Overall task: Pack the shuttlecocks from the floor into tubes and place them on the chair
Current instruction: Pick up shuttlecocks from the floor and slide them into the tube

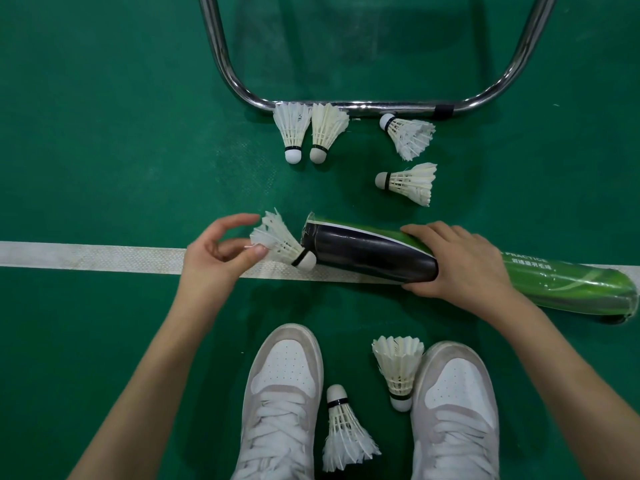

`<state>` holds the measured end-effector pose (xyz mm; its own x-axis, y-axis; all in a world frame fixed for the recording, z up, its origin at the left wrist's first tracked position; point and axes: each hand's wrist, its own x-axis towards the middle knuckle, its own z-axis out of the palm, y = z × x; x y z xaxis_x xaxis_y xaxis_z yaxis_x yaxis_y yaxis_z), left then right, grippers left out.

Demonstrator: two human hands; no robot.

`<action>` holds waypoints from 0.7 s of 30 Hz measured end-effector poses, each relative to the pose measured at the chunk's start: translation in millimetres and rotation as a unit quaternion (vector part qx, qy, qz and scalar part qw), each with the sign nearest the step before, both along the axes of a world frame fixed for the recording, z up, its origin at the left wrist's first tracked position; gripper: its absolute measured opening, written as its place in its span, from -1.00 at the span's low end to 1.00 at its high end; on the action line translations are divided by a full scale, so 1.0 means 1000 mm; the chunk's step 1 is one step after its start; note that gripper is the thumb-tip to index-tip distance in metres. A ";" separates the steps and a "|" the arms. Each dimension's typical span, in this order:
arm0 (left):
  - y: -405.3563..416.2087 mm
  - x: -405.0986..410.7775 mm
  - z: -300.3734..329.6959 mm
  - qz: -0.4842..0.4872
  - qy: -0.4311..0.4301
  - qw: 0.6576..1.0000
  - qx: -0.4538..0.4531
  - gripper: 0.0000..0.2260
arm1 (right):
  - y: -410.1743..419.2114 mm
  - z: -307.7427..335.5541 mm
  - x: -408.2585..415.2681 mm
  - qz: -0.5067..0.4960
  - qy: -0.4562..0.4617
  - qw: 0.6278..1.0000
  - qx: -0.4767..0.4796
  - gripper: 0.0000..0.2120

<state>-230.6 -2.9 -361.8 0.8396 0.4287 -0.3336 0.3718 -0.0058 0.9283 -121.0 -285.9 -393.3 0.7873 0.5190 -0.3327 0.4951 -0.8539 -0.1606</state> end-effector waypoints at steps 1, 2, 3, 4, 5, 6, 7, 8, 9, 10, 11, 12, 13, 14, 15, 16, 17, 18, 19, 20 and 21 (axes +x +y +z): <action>0.000 -0.001 -0.004 0.012 0.001 1.000 0.005 -0.67 | 0.000 0.000 0.000 0.001 0.000 1.000 -0.001 -0.23; 0.000 -0.001 -0.007 0.023 0.004 1.000 0.006 -0.67 | 0.000 0.000 0.000 0.001 0.000 1.000 -0.001 -0.23; 0.000 -0.001 -0.010 0.035 0.005 0.999 0.002 -0.68 | 0.001 0.001 0.000 0.001 -0.001 1.000 0.001 -0.23; 0.001 -0.001 -0.012 0.048 0.004 0.999 -0.005 -0.69 | 0.001 0.000 0.000 0.000 -0.002 1.000 0.002 -0.23; 0.002 -0.001 -0.013 0.062 0.002 0.998 -0.014 -0.69 | 0.001 0.000 0.000 0.001 -0.003 1.000 0.003 -0.23; 0.004 -0.001 -0.014 0.073 0.001 0.997 -0.019 -0.69 | 0.000 -0.001 -0.001 0.002 -0.005 1.000 0.003 -0.23; 0.006 -0.001 -0.014 0.081 -0.001 0.996 -0.021 -0.69 | 0.000 -0.001 -0.001 0.003 -0.007 1.000 0.002 -0.23; 0.008 0.000 -0.015 0.085 -0.001 0.996 -0.022 -0.69 | -0.001 -0.002 0.000 0.003 -0.009 1.000 0.003 -0.23; 0.010 0.000 -0.016 0.087 -0.001 0.996 -0.021 -0.69 | -0.001 -0.002 0.000 0.003 -0.010 1.000 0.003 -0.23; 0.011 -0.001 -0.017 0.089 -0.002 0.996 -0.020 -0.69 | -0.001 -0.002 0.000 0.002 -0.011 1.000 0.004 -0.23; 0.012 -0.001 -0.017 0.093 -0.002 0.996 -0.019 -0.70 | -0.001 -0.001 0.000 0.002 -0.012 1.000 0.004 -0.23; 0.012 -0.001 -0.017 0.100 -0.003 0.995 -0.020 -0.71 | -0.001 -0.002 0.000 0.003 -0.013 1.000 0.005 -0.23; 0.013 -0.001 -0.018 0.111 -0.004 0.994 -0.023 -0.71 | -0.001 -0.002 0.000 0.005 -0.014 1.000 0.005 -0.23; 0.012 -0.001 -0.018 0.123 -0.004 0.992 -0.029 -0.72 | -0.001 -0.002 0.000 0.006 -0.015 1.000 0.006 -0.23; 0.012 -0.001 -0.020 0.132 -0.004 0.991 -0.035 -0.72 | -0.001 -0.002 0.000 0.005 -0.015 1.000 0.007 -0.23; 0.011 -0.001 -0.022 0.137 -0.002 0.990 -0.038 -0.73 | -0.001 -0.002 0.000 0.005 -0.014 1.000 0.008 -0.23; 0.009 -0.001 -0.024 0.137 0.001 0.990 -0.039 -0.73 | 0.000 -0.002 0.000 0.004 -0.014 1.000 0.008 -0.23; 0.007 0.000 -0.026 0.133 0.006 0.990 -0.041 -0.73 | -0.001 -0.002 0.000 0.004 -0.014 1.000 0.008 -0.23; 0.004 0.001 -0.029 0.128 0.010 0.991 -0.045 -0.72 | 0.000 -0.002 0.000 0.004 -0.015 1.000 0.008 -0.23; 0.001 0.002 -0.031 0.121 0.013 0.991 -0.050 -0.72 | -0.001 -0.002 0.000 0.004 -0.015 1.000 0.007 -0.23; -0.003 0.003 -0.033 0.115 0.015 0.992 -0.054 -0.71 | -0.001 -0.002 0.000 0.004 -0.015 1.000 0.006 -0.23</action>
<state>-227.5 -5.8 -394.9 0.7131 0.5680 -0.4110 0.3793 0.1806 0.9075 -121.3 -286.5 -395.7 0.7926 0.5289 -0.3034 0.5063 -0.8482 -0.1559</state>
